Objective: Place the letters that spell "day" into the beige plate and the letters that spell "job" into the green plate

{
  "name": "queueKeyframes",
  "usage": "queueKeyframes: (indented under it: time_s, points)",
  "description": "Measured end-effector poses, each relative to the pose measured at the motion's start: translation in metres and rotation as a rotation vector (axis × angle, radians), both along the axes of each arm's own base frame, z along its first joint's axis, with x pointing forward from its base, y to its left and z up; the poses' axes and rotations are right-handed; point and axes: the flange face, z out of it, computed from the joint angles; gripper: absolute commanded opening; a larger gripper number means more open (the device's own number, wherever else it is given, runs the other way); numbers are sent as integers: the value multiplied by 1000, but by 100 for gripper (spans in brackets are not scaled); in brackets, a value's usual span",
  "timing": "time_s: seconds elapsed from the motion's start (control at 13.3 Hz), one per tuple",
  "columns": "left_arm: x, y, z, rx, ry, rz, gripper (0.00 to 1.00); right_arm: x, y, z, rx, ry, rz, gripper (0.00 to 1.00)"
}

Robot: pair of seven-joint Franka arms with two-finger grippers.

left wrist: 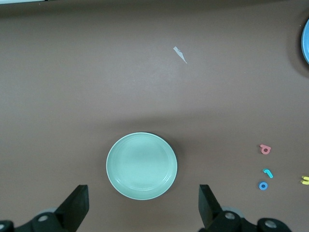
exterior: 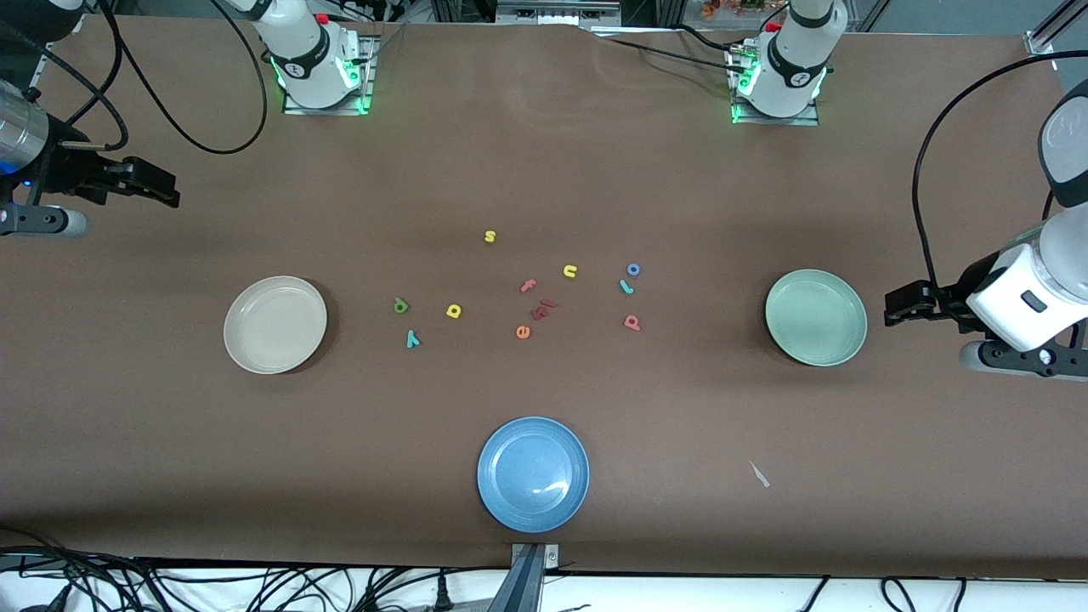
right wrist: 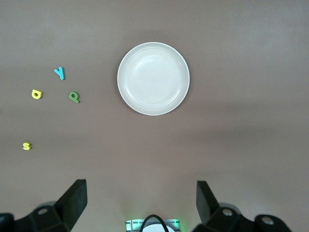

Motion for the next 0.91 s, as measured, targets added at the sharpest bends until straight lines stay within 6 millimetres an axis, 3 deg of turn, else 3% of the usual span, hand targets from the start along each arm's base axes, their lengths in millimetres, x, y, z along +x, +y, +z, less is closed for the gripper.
queueKeyframes:
  time_s: [0.91]
  points:
    - [0,0,0,0,0,0,100,0,2,-1,0,2,3,100]
